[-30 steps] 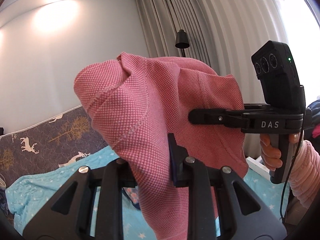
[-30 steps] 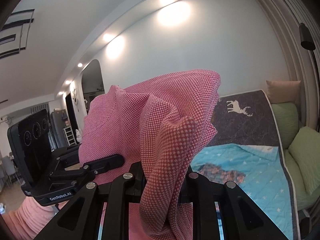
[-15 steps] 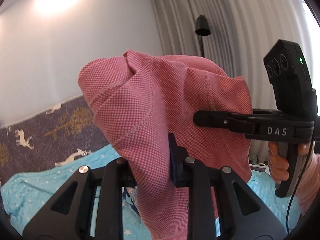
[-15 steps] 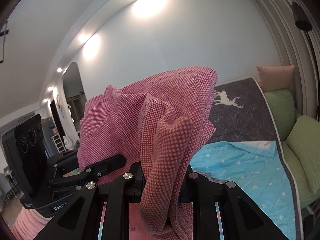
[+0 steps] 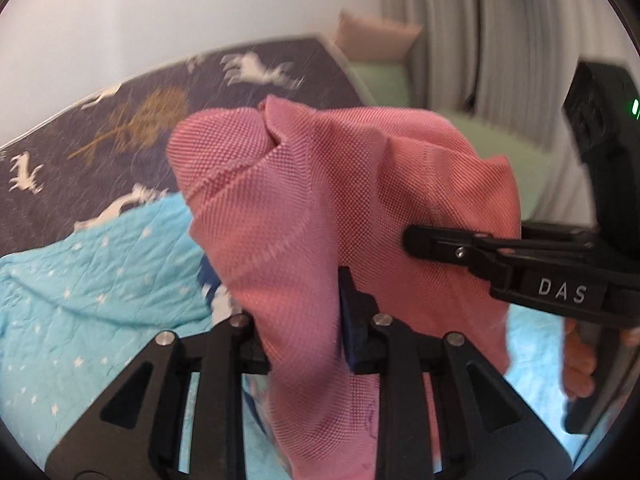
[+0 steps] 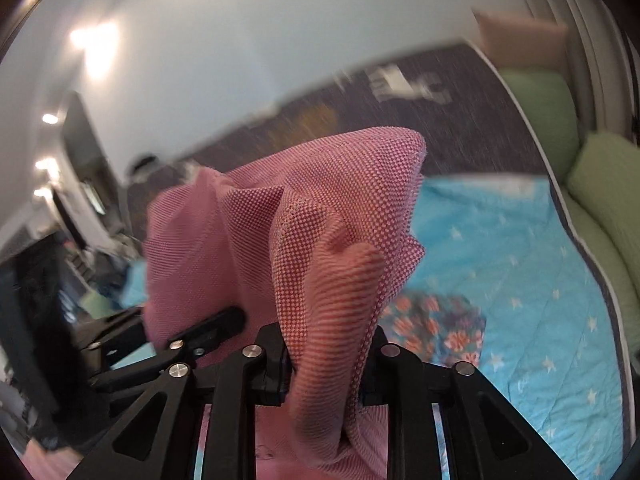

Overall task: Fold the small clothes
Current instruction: 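Lower the sweater onto the navy clothes stack and open both grippers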

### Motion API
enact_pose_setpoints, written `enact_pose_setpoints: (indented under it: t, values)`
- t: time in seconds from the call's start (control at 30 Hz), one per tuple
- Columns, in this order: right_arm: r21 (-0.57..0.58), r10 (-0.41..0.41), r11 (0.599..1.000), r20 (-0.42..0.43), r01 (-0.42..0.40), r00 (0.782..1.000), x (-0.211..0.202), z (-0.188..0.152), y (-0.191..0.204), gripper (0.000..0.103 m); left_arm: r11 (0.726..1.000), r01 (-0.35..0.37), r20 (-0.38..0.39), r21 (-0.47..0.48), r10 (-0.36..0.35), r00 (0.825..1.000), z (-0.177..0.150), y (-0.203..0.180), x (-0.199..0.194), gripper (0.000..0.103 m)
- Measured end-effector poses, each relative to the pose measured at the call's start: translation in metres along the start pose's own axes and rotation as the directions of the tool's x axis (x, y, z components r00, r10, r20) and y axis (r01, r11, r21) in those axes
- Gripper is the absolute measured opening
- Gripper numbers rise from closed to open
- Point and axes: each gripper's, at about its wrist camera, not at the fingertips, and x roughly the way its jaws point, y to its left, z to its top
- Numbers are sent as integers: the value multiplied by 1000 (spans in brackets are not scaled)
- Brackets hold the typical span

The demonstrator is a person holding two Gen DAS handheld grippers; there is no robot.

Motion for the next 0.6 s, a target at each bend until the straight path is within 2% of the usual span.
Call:
enact_pose_setpoints:
  t: [0.03,0.1,0.13,0.2,0.27,0.33,0.43,0.53,0.6]
  values:
    - [5,-45,999,-25,45,999,18,-6,-7,26,999,-39,-21,6,39,999,-6,-1,14,34]
    - [11,-136,991,-45,137,990,43,-16,-18,35,994,-108,-52,10,108,993,-17,-1,37,43]
    - [12,-165,986,-50,165,985,49,-20,-21,37,991,-136,-55,4,136,989,-22,1,45,43]
    - [22,-203,979,-58,205,977,58,-29,-29,38,991,-129,-38,-43,128,991,-27,10,45,48]
    - [57,-182,981,-56,185,982,60,-34,-41,44,993,-95,-39,-75,92,995,-27,14,42,49]
    - [107,-145,983,-52,150,988,52,-36,-50,45,993,-104,-34,-54,102,994,-25,14,39,50]
    - [138,-167,976,-27,169,986,29,-41,-47,48,994,-104,-16,-28,103,995,-25,16,31,50]
    - [119,-179,977,2,178,984,-5,-46,-37,48,996,-81,38,-19,82,996,-35,12,-7,51]
    - [101,-149,984,5,147,989,-35,-55,-29,49,999,-30,75,-36,33,997,-49,10,-43,62]
